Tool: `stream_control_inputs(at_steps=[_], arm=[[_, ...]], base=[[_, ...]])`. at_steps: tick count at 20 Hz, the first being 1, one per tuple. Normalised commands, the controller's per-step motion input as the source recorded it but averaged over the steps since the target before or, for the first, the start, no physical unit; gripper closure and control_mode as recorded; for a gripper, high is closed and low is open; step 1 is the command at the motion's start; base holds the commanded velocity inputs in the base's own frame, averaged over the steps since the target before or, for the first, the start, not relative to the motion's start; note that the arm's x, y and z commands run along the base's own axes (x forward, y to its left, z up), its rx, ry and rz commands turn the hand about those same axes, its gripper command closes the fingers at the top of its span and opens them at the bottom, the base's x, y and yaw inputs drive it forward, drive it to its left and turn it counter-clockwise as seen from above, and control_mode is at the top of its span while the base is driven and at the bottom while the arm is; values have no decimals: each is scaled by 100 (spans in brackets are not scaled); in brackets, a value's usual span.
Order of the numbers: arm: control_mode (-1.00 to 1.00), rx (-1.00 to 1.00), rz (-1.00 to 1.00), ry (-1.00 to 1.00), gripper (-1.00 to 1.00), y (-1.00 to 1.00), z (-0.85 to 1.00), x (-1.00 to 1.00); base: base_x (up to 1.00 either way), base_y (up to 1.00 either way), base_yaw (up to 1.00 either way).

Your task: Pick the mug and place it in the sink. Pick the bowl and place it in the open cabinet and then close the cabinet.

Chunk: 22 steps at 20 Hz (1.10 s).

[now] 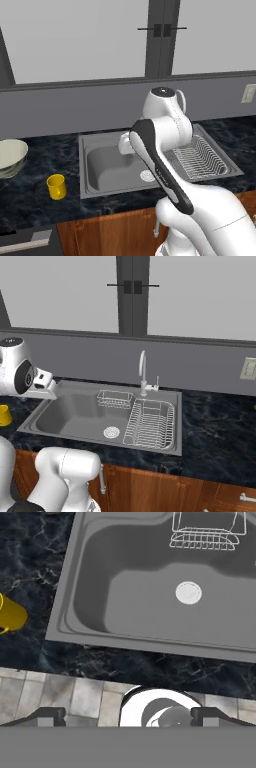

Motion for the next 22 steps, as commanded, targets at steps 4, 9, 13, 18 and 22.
stream_control_inputs(at_steps=[4,9,13,18,22], arm=[[-100,0,0,0,-100,43,-13,-16],[-100,0,0,0,-100,41,-19,-13],[-100,0,0,0,-100,39,-24,-9],[-100,0,0,0,-100,42,-26,-7],[-100,0,0,0,-100,49,-27,-1]], base=[[0,0,0],[0,0,0],[0,0,0],[0,0,0],[0,0,0]])
